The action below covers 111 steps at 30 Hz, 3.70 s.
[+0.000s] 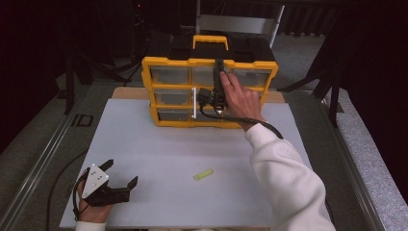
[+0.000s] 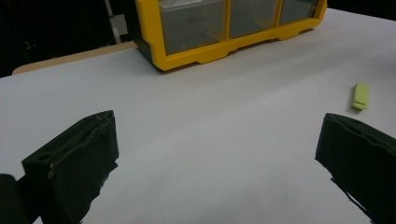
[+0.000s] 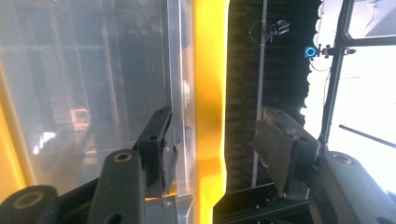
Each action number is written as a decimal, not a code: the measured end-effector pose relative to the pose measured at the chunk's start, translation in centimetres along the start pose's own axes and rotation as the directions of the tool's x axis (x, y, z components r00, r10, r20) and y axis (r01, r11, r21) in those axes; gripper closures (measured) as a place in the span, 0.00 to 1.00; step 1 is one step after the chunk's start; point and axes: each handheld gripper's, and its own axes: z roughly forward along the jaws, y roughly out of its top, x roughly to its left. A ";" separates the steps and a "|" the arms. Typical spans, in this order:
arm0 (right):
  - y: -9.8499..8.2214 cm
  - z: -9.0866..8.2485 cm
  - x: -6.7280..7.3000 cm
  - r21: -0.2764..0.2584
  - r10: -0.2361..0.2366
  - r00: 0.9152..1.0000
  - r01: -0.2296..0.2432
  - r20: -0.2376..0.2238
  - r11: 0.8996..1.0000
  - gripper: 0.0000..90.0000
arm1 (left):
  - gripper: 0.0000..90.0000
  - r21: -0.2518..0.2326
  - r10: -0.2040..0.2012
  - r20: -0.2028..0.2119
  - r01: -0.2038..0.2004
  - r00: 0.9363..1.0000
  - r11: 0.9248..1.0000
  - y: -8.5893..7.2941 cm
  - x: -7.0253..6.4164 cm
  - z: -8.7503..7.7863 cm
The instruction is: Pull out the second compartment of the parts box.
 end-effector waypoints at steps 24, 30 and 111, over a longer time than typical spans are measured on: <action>0.3 -0.6 -0.5 0.018 -0.008 0.990 0.011 -0.142 1.000 0.87 | 0.00 0.000 0.001 0.001 -0.001 1.000 1.000 0.0 -0.1 0.1; 0.3 -0.6 -0.5 0.019 -0.016 0.990 0.019 -0.141 1.000 0.88 | 0.00 0.001 0.002 0.001 -0.002 1.000 1.000 0.0 -0.1 0.1; -0.1 -8.2 -3.0 -0.053 -0.057 0.977 0.047 -0.204 0.997 0.88 | 0.00 -0.005 0.001 -0.008 -0.001 1.000 1.000 0.1 -0.1 0.0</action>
